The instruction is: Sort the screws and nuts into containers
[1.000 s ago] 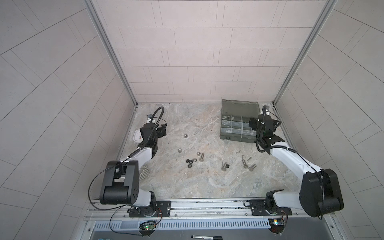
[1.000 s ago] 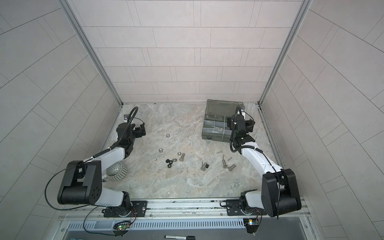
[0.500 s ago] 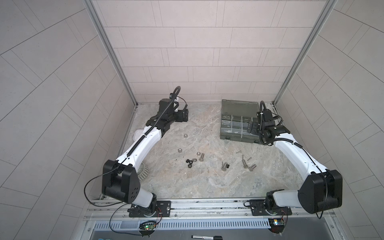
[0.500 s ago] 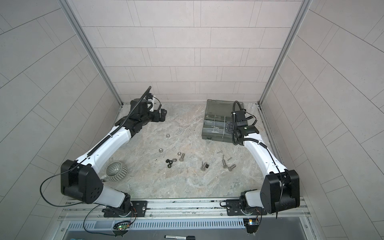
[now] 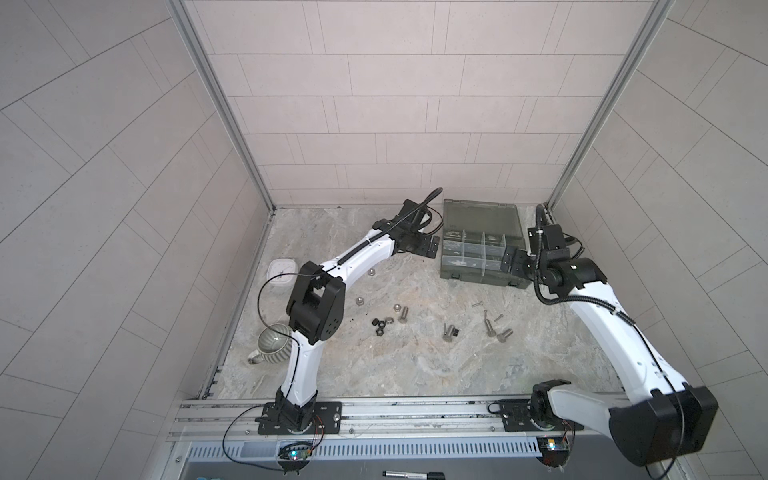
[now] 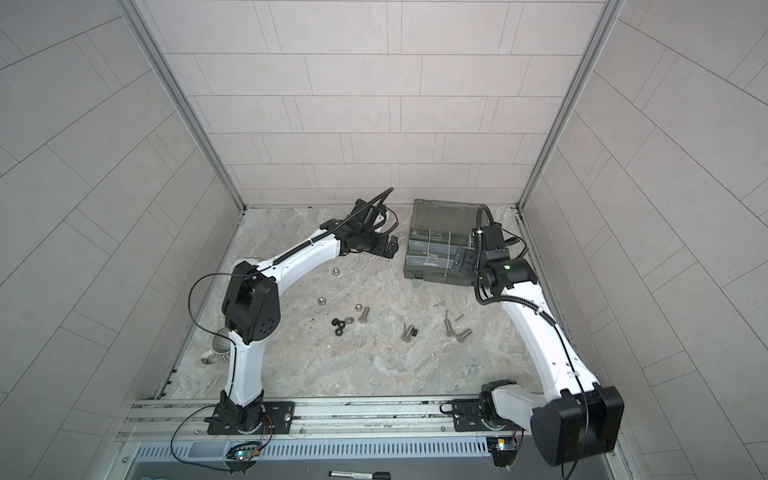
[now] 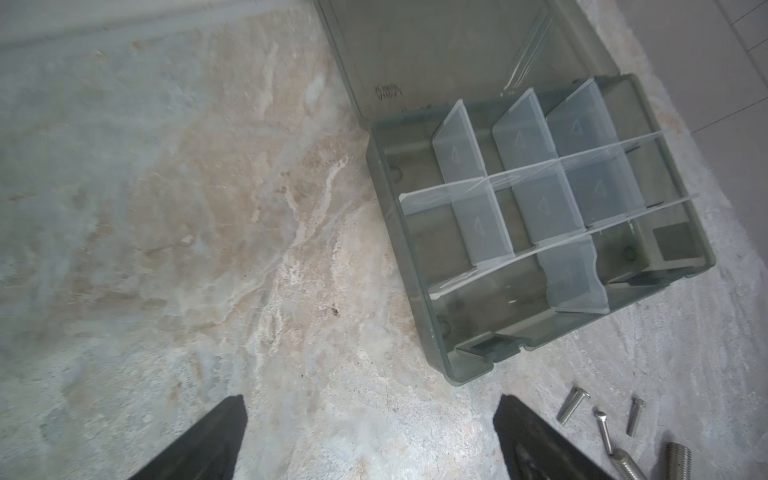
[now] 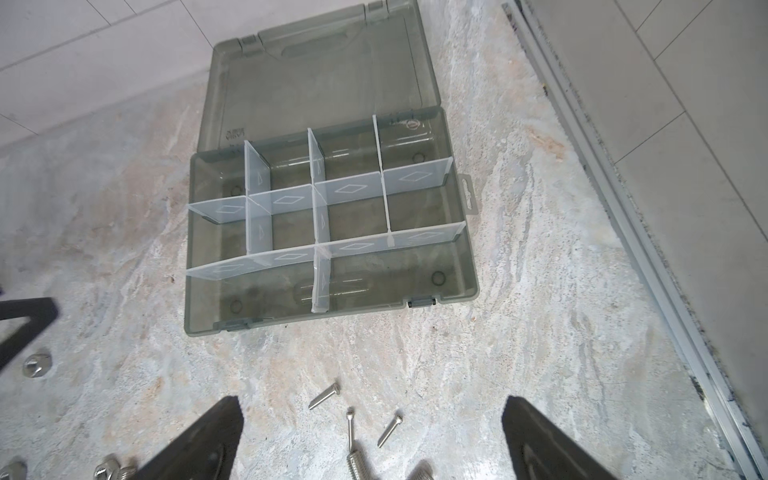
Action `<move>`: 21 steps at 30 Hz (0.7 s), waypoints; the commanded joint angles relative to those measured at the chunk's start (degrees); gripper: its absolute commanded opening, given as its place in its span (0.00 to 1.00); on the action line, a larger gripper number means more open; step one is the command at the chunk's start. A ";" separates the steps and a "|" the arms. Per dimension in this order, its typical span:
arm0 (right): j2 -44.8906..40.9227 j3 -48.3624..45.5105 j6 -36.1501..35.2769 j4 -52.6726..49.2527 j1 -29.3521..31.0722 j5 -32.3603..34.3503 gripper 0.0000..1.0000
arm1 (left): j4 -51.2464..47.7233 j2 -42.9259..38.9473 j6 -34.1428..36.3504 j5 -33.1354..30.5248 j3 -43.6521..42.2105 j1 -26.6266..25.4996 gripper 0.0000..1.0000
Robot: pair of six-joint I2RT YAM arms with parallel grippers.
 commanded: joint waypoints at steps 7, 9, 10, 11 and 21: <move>-0.19 -1.34 1.58 -4.16 0.30 0.15 0.99 | -4.01 9.69 -2.05 -2.07 13.47 -1.73 1.00; -0.23 -1.41 1.75 -3.81 0.34 0.39 0.99 | -5.02 12.33 -2.12 -2.21 17.00 -1.71 1.00; -0.14 -1.28 1.75 -3.87 0.33 0.43 0.99 | -5.47 13.60 -2.49 -2.29 18.96 -1.69 1.00; 0.07 -1.01 1.71 -3.98 0.34 0.49 0.99 | -5.83 14.80 -2.91 -2.13 20.03 -1.72 1.00; 1.04 0.00 0.92 -4.71 0.31 0.87 0.99 | -4.98 22.75 -7.70 0.12 24.29 -1.94 0.85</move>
